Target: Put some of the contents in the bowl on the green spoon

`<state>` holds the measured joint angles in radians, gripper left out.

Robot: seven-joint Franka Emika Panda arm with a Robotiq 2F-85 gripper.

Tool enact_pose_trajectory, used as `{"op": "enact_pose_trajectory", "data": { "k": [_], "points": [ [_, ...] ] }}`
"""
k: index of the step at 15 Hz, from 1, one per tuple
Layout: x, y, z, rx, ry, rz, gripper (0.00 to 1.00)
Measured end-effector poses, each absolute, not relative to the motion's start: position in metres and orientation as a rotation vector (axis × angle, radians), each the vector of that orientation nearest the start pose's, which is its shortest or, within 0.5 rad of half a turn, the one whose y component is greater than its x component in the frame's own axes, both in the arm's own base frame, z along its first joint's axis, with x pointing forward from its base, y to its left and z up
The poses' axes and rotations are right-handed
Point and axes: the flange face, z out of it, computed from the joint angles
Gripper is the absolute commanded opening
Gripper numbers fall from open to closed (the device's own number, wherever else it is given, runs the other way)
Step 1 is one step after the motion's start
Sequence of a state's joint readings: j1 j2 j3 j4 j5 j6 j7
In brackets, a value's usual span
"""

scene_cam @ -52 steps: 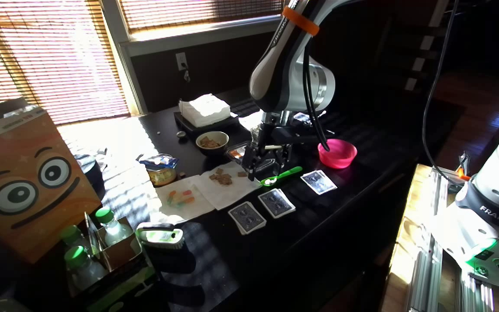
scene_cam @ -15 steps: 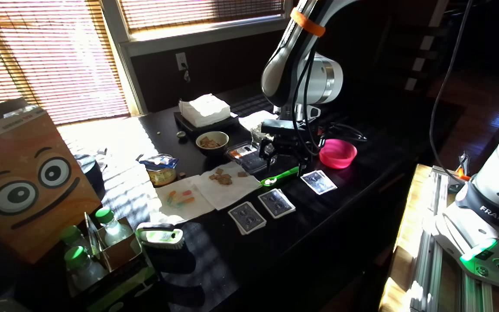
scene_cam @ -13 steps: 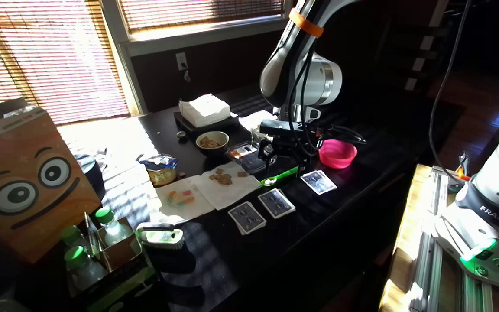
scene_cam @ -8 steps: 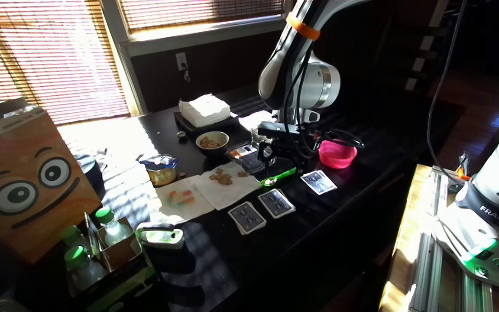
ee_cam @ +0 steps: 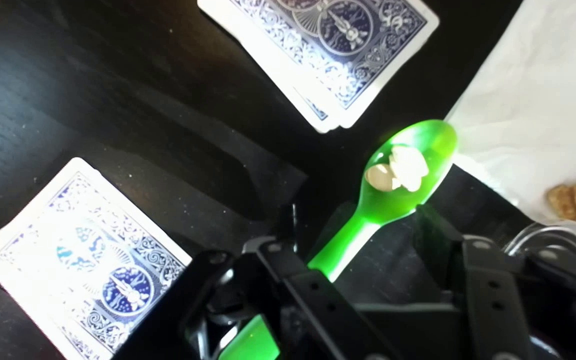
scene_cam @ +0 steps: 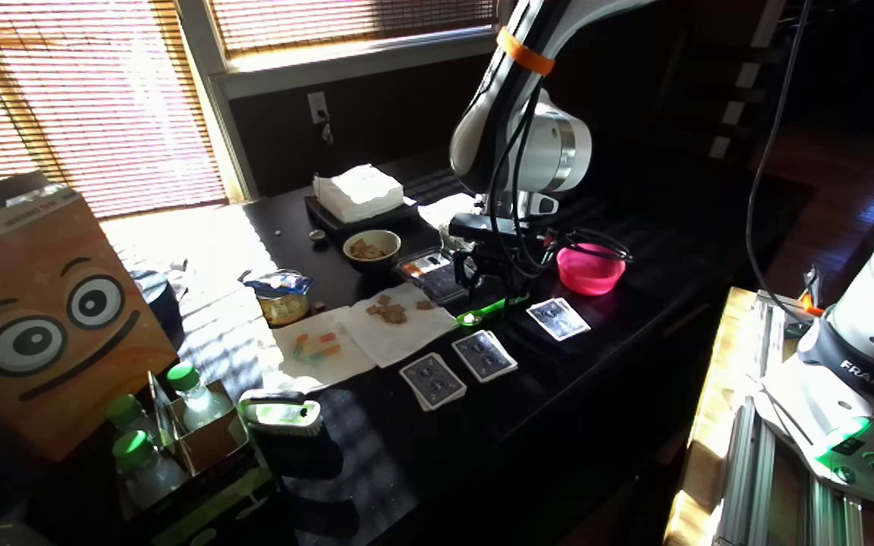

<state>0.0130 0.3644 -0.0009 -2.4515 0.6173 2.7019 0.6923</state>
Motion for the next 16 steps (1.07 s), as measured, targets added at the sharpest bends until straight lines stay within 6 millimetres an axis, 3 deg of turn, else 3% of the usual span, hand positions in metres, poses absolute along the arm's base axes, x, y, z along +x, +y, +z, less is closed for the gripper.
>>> {"op": "enact_pose_trajectory", "data": {
  "k": [4,10,11,16],
  "points": [
    [0.4618,-0.0156,0.1414,-2.384,1.743,0.269,0.76],
    [0.4615,-0.0192,0.1384,-2.377,1.754,0.274,0.55],
    [0.4614,-0.0195,0.1381,-2.377,1.755,0.274,0.56],
    [0.4613,-0.0202,0.1377,-2.376,1.758,0.275,0.46]
  ]
}}
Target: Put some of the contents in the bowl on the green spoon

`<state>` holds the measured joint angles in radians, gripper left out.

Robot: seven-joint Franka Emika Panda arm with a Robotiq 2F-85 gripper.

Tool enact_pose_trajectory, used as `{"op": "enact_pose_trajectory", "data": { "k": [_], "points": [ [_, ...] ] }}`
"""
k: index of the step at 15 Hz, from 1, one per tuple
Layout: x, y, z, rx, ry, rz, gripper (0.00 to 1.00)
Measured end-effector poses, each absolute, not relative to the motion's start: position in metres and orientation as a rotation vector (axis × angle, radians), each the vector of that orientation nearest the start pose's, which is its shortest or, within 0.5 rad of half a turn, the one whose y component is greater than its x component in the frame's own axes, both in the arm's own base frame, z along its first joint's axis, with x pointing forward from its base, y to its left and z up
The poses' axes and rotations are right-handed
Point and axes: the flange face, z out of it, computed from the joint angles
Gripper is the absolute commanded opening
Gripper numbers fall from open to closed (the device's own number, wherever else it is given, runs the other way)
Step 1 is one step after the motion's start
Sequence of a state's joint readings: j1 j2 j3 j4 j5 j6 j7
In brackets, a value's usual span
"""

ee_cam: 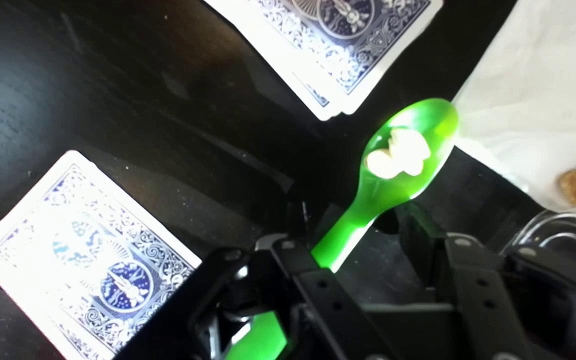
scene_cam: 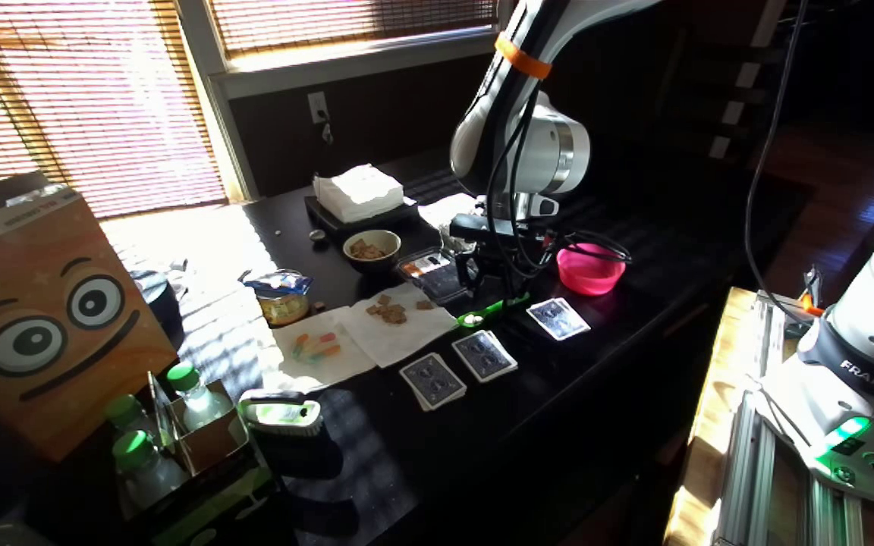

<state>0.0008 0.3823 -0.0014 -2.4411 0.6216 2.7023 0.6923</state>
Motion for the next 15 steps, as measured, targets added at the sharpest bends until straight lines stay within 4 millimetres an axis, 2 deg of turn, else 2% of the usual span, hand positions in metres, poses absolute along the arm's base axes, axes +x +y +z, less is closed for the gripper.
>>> {"op": "enact_pose_trajectory", "data": {
  "k": [3,4,7,12,15],
  "points": [
    [0.4614,-0.0209,0.1380,-2.375,1.759,0.274,0.38],
    [0.4615,-0.0212,0.1383,-2.374,1.759,0.274,0.39],
    [0.4616,-0.0215,0.1385,-2.373,1.760,0.273,0.33],
    [0.4618,-0.0220,0.1390,-2.372,1.761,0.271,0.31],
    [0.4619,-0.0223,0.1392,-2.372,1.761,0.271,0.26]
  ]
}}
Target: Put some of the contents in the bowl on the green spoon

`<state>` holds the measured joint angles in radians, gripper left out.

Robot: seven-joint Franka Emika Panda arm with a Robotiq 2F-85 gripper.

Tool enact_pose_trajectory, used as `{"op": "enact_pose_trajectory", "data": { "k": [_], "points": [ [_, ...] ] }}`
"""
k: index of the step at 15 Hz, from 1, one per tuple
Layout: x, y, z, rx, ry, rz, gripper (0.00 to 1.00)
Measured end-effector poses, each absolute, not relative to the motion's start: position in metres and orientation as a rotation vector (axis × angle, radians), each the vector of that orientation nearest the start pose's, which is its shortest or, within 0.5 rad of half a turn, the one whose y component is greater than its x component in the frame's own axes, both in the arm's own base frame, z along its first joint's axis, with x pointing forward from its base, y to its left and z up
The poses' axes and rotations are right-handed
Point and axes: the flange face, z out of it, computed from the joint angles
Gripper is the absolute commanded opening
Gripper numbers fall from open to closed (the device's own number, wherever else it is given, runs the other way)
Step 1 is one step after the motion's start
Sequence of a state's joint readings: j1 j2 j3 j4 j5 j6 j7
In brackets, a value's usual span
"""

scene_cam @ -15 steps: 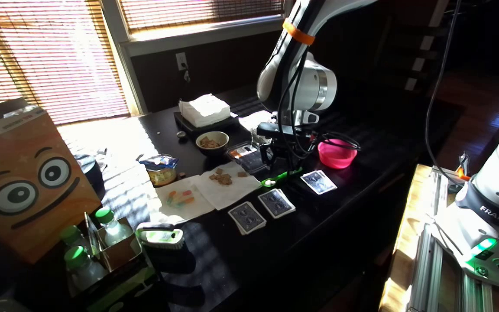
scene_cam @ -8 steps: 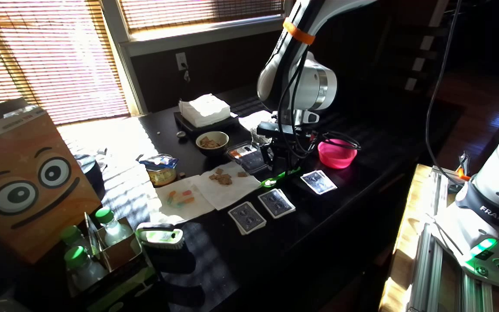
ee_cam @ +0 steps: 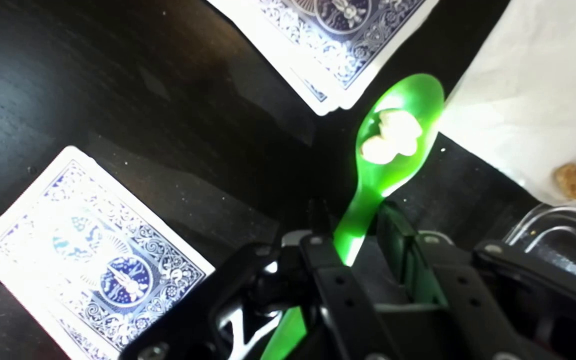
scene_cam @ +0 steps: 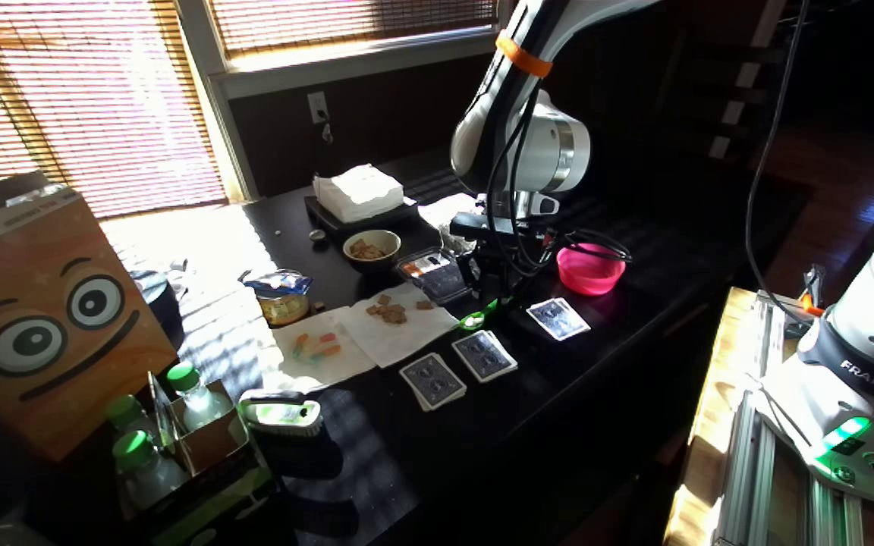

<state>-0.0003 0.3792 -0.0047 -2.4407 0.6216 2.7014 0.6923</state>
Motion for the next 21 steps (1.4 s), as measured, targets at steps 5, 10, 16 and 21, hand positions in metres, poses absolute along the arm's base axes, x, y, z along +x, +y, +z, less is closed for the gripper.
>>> {"op": "enact_pose_trajectory", "data": {
  "k": [5,10,16,21],
  "points": [
    [0.4619,-0.0231,0.1393,-2.371,1.763,0.270,0.20],
    [0.4619,-0.0240,0.1395,-2.369,1.765,0.270,0.11],
    [0.4626,-0.0246,0.1398,-2.368,1.766,0.268,0.04],
    [0.4672,-0.0298,0.1436,-2.361,1.765,0.249,0.04]
  ]
}}
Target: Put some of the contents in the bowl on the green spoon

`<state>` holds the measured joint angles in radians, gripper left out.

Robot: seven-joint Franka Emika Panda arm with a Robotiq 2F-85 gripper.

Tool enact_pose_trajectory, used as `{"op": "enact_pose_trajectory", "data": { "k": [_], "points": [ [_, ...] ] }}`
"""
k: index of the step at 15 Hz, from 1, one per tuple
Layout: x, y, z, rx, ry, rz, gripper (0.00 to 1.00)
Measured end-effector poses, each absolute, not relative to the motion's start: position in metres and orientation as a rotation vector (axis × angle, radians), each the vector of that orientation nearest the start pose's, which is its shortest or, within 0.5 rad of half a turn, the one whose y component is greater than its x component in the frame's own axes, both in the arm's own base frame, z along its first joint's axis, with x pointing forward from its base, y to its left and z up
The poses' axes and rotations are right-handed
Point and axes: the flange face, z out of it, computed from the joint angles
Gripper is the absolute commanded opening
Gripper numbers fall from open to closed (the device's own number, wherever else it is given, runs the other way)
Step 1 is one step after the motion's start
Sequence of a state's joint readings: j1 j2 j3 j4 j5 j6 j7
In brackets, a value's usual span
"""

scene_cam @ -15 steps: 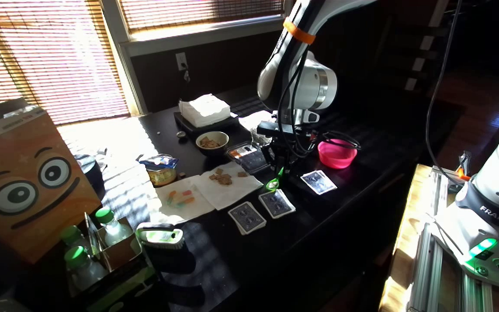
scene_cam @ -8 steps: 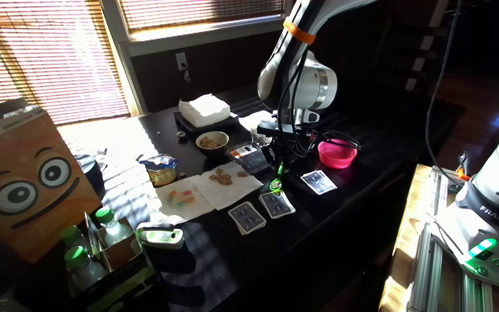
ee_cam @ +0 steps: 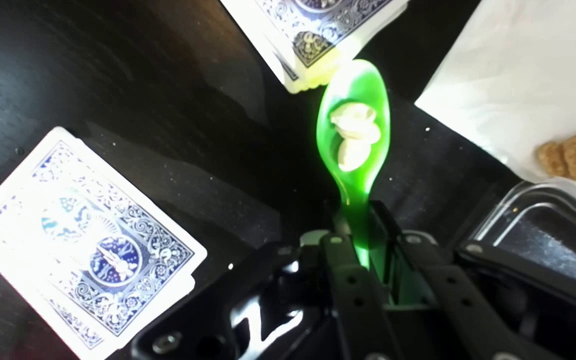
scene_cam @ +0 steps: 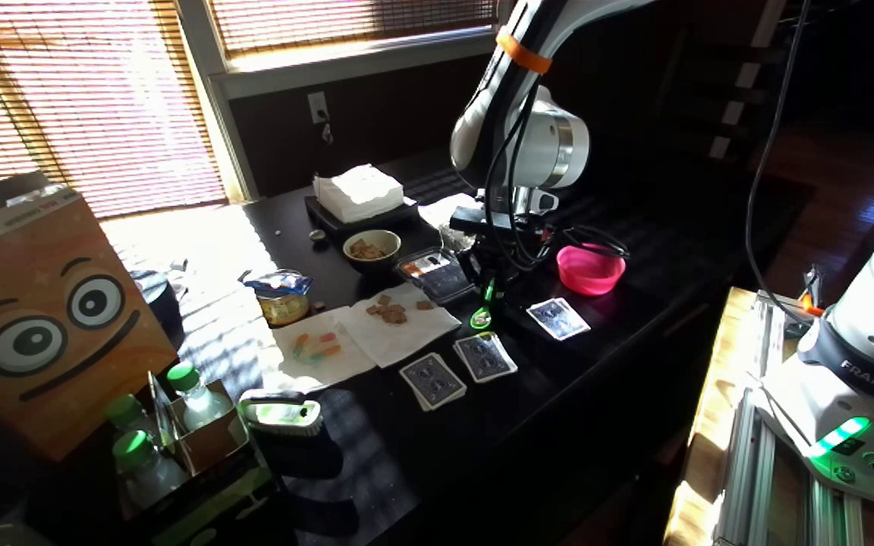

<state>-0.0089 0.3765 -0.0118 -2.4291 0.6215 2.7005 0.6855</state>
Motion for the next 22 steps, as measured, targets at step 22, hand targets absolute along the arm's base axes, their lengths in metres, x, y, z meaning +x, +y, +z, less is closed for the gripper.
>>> {"op": "enact_pose_trajectory", "data": {
  "k": [22],
  "points": [
    [0.506,-0.145,0.283,-2.307,1.699,0.135,0.04]
  ]
}}
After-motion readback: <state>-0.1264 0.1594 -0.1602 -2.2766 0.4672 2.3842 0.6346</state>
